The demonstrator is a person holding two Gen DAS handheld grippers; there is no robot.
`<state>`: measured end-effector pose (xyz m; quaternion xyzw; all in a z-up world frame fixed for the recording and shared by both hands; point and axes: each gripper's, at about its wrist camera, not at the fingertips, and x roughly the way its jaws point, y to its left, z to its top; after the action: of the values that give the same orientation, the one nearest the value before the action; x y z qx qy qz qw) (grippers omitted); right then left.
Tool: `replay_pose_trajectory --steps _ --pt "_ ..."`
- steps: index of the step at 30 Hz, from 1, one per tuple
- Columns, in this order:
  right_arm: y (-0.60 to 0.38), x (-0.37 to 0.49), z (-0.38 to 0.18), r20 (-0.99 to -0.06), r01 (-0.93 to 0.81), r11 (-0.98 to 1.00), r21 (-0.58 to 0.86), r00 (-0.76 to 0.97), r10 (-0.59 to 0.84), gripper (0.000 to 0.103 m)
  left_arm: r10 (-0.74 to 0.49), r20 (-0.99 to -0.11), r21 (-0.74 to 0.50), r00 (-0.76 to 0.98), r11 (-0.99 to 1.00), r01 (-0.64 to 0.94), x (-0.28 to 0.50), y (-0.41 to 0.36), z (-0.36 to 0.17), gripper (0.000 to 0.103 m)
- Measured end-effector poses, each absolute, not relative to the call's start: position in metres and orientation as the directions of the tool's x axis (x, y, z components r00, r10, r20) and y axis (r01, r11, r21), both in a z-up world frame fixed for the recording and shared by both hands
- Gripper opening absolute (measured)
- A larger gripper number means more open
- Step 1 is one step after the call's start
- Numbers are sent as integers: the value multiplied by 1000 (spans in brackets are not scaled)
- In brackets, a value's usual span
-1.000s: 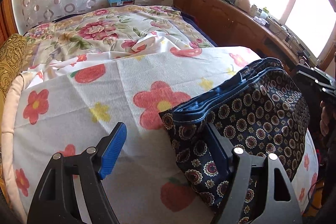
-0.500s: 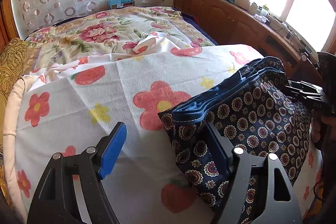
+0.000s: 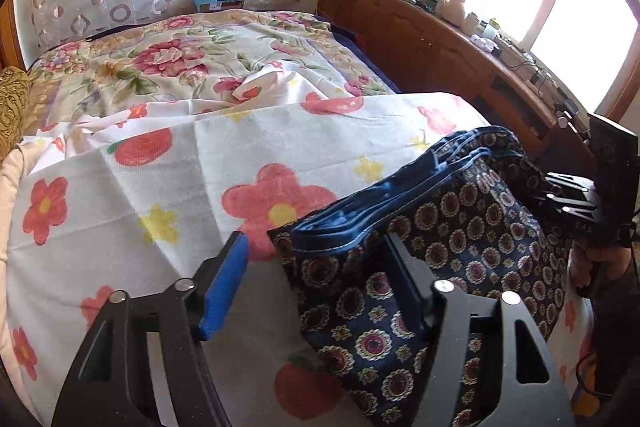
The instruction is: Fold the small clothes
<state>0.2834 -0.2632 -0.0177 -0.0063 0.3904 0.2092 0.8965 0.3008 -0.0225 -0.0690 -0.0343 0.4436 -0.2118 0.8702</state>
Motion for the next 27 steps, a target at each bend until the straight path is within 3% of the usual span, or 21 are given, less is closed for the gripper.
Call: replay_pose_trajectory --steps 4,9,18,27 --pt "-264 283 -17 -695 -396 908 138 614 374 17 -451 -744 -302 493 885 354 301 -23 -71 32" --pt "-262 272 -15 -659 -392 909 138 649 380 15 -488 -718 -326 496 866 380 289 -24 -60 9" --pt "-248 256 8 -578 -413 905 103 716 392 14 -516 -611 -308 600 853 421 248 -9 -4 6" --pt "-201 252 31 -515 -514 858 13 732 446 13 -425 -535 -223 730 905 364 210 36 33 6"
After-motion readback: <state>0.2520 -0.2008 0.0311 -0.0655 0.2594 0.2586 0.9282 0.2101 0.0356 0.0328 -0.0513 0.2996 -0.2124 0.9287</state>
